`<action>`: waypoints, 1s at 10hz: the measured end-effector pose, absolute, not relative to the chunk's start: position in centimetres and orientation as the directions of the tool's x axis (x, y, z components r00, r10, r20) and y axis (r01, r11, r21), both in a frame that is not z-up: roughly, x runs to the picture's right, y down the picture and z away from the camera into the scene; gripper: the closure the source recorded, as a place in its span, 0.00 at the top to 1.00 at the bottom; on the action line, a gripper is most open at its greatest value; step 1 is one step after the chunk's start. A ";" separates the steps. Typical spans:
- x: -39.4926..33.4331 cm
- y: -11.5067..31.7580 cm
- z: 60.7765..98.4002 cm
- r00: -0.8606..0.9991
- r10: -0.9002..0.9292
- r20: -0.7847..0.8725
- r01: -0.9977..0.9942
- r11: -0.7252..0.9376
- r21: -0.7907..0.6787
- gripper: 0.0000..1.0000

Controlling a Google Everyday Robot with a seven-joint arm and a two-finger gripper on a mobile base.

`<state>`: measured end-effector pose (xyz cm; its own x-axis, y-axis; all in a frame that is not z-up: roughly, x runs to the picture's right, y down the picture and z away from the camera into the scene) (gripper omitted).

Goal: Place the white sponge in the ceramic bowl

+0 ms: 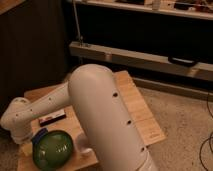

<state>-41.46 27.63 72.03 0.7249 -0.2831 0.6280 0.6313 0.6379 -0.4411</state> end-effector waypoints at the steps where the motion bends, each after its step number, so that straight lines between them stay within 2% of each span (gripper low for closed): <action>1: -41.2 27.9 72.0 0.726 -0.282 0.627 0.632 0.634 -0.446 0.65; 10: -42.1 28.6 71.9 0.695 -0.303 0.652 0.665 0.615 -0.423 0.65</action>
